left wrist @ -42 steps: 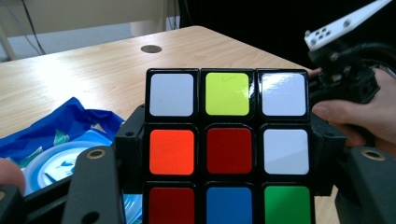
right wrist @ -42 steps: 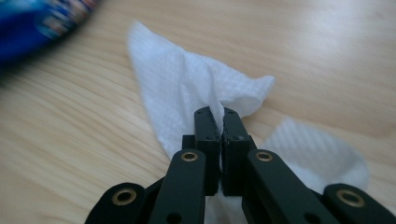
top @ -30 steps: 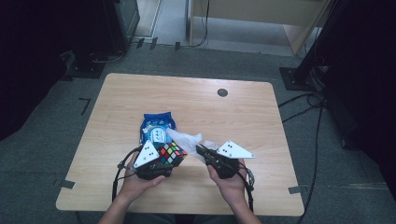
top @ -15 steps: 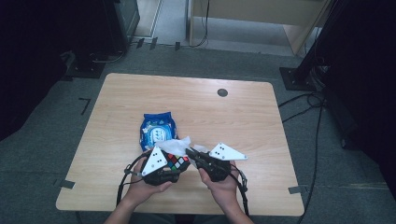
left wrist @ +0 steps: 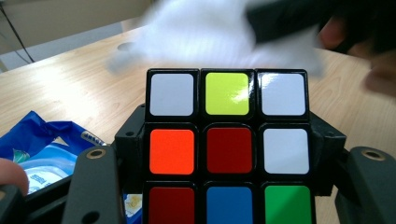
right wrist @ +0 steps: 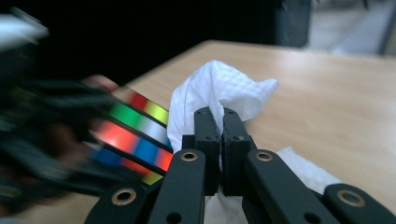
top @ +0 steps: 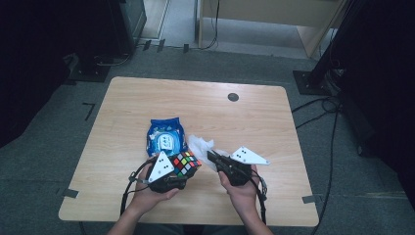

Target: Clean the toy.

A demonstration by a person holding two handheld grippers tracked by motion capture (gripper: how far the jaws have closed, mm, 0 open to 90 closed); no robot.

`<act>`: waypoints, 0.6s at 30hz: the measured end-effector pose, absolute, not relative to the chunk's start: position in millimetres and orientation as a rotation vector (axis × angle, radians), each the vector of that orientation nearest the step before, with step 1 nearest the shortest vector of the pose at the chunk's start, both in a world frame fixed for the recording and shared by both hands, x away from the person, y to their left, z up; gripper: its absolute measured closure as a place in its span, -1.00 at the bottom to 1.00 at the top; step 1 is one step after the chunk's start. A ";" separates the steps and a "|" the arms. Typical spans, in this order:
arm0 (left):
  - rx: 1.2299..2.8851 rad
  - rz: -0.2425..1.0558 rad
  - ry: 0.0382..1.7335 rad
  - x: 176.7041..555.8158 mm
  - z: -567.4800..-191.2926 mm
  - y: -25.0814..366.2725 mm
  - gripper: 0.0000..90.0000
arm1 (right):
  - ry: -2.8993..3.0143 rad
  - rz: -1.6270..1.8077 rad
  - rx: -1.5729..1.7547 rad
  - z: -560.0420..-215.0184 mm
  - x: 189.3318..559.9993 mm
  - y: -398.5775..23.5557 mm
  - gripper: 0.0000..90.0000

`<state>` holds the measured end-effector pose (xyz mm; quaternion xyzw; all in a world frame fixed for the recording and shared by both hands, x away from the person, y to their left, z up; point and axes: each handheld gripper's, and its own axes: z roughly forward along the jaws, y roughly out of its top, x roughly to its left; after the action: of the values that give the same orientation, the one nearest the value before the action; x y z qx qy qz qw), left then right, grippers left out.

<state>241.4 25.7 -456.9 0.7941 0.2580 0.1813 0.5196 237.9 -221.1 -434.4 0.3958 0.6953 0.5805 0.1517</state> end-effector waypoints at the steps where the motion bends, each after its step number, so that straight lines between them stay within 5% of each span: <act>1: 1.909 0.436 0.615 241.0 -457.3 24.1 -0.24 | 1.995 1.695 1.104 -428.4 233.9 -218.7 0.97; 18: 1.856 0.419 0.581 233.9 -447.5 23.3 -0.24 | 2.040 1.591 1.119 -451.6 237.2 -206.3 0.97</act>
<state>233.9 23.3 -447.5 0.7824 0.2448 0.1765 0.5448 237.2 -206.3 -451.6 0.3919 0.7144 0.5569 0.1607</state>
